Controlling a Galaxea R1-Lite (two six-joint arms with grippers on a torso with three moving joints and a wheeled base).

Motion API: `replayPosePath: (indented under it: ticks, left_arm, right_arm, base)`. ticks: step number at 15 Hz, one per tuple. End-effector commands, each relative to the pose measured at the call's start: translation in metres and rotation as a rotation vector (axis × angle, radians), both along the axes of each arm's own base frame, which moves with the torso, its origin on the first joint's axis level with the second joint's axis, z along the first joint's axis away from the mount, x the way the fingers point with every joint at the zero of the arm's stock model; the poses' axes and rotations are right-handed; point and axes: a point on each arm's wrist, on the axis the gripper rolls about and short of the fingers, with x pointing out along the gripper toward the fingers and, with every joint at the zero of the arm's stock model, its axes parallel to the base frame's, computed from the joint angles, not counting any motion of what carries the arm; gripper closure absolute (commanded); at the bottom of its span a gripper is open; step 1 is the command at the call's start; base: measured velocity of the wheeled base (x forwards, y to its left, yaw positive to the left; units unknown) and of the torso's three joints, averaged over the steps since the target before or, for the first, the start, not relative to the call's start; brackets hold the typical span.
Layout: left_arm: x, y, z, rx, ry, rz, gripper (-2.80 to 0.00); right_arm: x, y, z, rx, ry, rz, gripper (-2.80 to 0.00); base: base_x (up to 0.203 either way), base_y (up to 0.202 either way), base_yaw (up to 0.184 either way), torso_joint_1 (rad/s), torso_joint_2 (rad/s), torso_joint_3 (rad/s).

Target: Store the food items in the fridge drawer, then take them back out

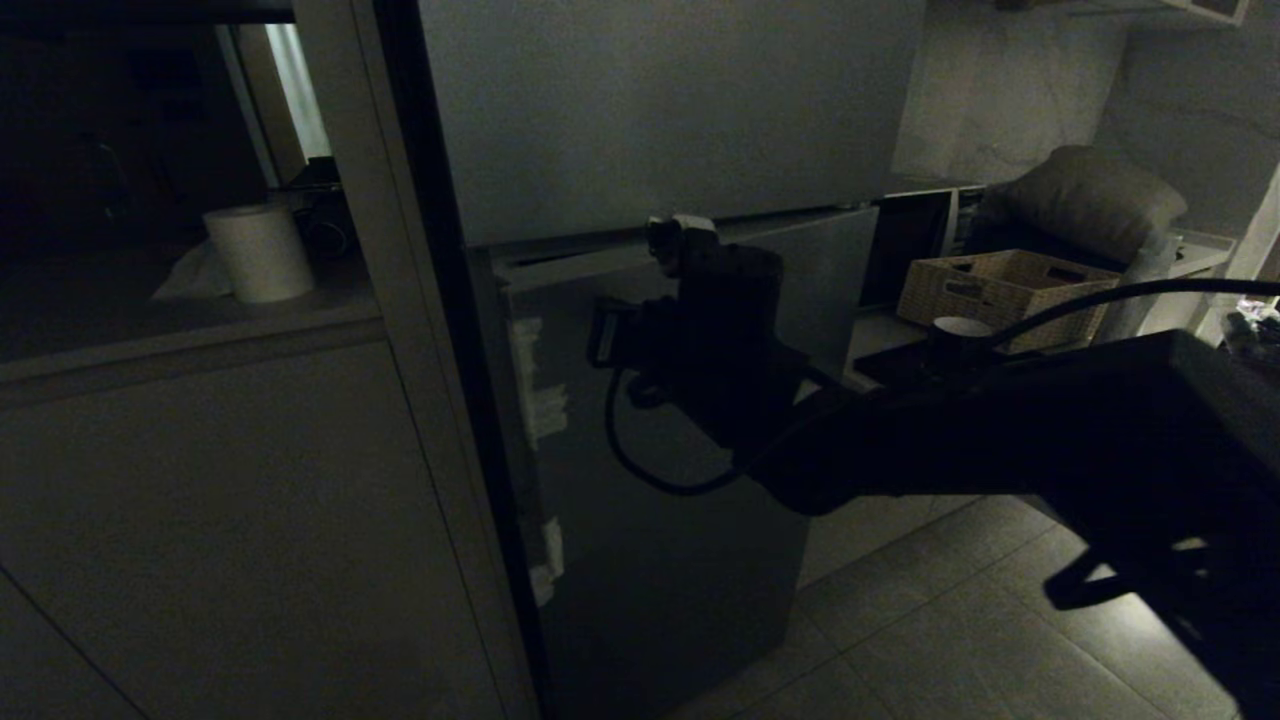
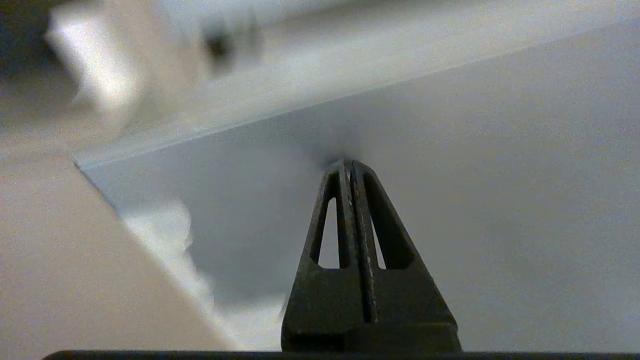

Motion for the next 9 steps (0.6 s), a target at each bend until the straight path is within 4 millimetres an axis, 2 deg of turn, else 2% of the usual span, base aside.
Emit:
replayPosePath:
  ticks: [1, 3, 6, 7, 9]
  left_arm:
    - [0.0, 0.0, 0.0, 0.0, 0.001, 0.0, 0.0]
    - [0.0, 0.0, 0.0, 0.0, 0.003, 0.0, 0.0]
    - [0.0, 0.0, 0.0, 0.0, 0.003, 0.0, 0.0]
    - [0.0, 0.0, 0.0, 0.0, 0.002, 0.0, 0.0]
    - [0.0, 0.0, 0.0, 0.0, 0.001, 0.0, 0.0]
  right_arm:
    - [0.029, 0.033, -0.041, 0.013, -0.052, -0.047, 0.0]
    - [0.026, 0.03, -0.022, 0.056, -0.12, -0.128, 0.0]
    - [0.007, 0.011, -0.01, 0.033, -0.101, -0.22, 0.0]
    - [-0.005, 0.001, 0.001, 0.031, -0.1, -0.231, 0.0]
    - [-0.044, -0.026, 0.038, 0.041, -0.11, -0.225, 0.0]
  base:
    - [0.0, 0.0, 0.0, 0.0, 0.0, 0.0]
    - [0.0, 0.0, 0.0, 0.0, 0.0, 0.0]
    - [0.0, 0.0, 0.0, 0.0, 0.0, 0.0]
    - [0.0, 0.0, 0.0, 0.0, 0.0, 0.0]
    - [0.0, 0.0, 0.0, 0.0, 0.0, 0.0]
